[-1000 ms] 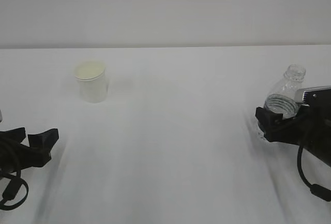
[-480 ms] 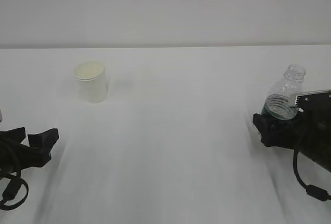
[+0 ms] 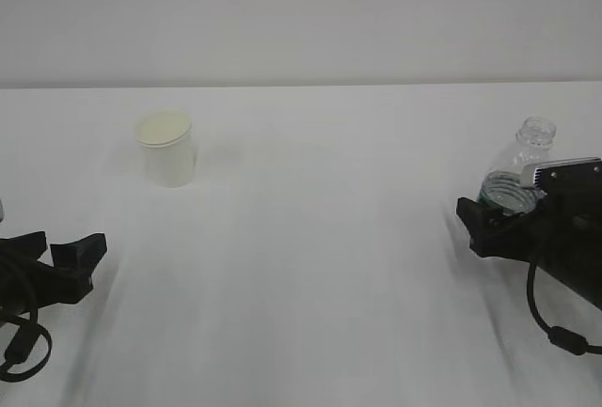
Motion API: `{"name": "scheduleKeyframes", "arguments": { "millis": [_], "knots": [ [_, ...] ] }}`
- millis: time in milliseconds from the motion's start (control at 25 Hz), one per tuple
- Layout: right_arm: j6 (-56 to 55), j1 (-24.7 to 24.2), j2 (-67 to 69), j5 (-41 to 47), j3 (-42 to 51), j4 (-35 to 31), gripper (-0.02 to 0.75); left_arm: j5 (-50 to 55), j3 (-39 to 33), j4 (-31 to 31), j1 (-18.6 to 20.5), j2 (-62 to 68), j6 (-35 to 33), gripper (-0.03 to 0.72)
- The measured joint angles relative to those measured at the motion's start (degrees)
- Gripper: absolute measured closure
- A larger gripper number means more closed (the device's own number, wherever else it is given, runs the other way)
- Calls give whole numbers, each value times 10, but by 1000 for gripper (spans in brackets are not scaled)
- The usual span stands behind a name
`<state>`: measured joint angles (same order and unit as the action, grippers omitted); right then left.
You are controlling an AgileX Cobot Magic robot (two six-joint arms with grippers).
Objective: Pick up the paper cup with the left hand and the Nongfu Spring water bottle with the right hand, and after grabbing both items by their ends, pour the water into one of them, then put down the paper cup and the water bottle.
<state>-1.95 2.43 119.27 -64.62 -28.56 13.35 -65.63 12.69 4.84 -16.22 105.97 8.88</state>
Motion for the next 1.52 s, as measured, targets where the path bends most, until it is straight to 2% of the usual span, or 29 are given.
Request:
{"name": "scheduleKeyframes", "arguments": {
  "millis": [440, 840, 1280, 1520],
  "knots": [
    [0, 0, 0, 9, -18, 3, 103, 0, 0, 0, 0, 0, -4, 143],
    [0, 0, 0, 15, -18, 13, 239, 0, 0, 3, 0, 0, -6, 146],
    [-28, 0, 0, 15, -18, 25, 251, 0, 0, 3, 0, 0, -7, 148],
    [-36, 0, 0, 12, -19, 38, 287, 0, 0, 3, 0, 0, -7, 148]
  ]
}}
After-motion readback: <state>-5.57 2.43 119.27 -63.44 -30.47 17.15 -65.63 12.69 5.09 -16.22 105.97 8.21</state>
